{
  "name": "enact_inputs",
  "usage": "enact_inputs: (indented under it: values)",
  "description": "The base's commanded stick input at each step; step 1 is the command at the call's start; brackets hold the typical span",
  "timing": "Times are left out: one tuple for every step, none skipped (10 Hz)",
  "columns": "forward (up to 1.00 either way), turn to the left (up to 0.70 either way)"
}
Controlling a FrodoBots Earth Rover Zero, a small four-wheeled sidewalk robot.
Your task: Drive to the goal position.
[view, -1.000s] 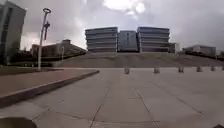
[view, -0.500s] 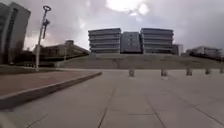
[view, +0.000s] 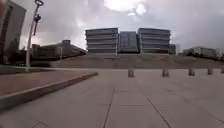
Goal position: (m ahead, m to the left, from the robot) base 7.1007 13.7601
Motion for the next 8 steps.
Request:
enact_inputs:
  values:
    - [1.0,-0.2]
    - [1.0,-0.19]
    - [1.0,-0.17]
    - [1.0,-0.16]
    - [1.0,-0.15]
    - [1.0,-0.14]
    - [1.0,-0.13]
    - [1.0,-0.11]
